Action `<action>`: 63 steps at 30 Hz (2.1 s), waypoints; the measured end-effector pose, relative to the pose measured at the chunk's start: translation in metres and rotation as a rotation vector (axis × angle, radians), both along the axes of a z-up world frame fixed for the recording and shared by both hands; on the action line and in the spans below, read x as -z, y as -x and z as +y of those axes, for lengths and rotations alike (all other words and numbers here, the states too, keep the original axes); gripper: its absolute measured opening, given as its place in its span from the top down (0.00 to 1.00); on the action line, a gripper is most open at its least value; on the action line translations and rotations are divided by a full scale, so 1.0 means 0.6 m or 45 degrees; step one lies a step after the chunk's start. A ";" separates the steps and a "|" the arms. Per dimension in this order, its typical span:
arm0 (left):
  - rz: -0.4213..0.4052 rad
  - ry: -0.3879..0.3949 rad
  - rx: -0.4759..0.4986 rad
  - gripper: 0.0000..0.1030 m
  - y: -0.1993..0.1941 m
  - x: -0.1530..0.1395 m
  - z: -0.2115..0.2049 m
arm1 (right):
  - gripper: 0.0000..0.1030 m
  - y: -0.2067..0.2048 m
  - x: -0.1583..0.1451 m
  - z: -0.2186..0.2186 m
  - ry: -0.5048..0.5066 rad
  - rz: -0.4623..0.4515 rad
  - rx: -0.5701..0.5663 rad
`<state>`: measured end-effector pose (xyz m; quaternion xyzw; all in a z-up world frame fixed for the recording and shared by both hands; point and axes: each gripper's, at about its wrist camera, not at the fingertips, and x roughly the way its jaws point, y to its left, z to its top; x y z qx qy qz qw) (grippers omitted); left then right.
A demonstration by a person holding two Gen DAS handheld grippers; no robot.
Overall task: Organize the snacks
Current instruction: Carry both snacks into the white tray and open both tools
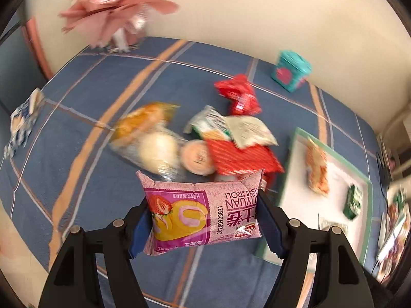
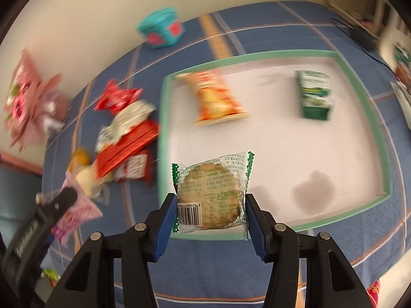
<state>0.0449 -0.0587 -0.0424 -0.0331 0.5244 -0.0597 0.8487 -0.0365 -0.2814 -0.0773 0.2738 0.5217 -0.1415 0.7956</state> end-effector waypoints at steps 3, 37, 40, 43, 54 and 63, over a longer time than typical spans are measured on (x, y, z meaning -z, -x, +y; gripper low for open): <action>-0.003 -0.015 0.079 0.27 0.013 0.002 -0.043 | 0.46 0.006 0.002 -0.028 0.004 0.023 0.082; 0.073 -0.126 0.384 0.26 0.058 0.081 -0.250 | 0.44 0.062 0.072 -0.155 0.000 0.241 0.390; 0.083 -0.126 0.388 0.26 0.060 0.086 -0.248 | 0.44 0.066 0.073 -0.152 0.009 0.244 0.386; 0.089 -0.131 0.390 0.26 0.061 0.091 -0.248 | 0.44 0.071 0.074 -0.151 0.021 0.250 0.382; 0.072 -0.117 0.396 0.17 0.058 0.075 -0.245 | 0.31 0.067 0.055 -0.154 0.065 0.239 0.395; 0.046 -0.083 0.326 0.13 0.049 0.042 -0.222 | 0.23 0.060 0.019 -0.150 0.107 0.179 0.388</action>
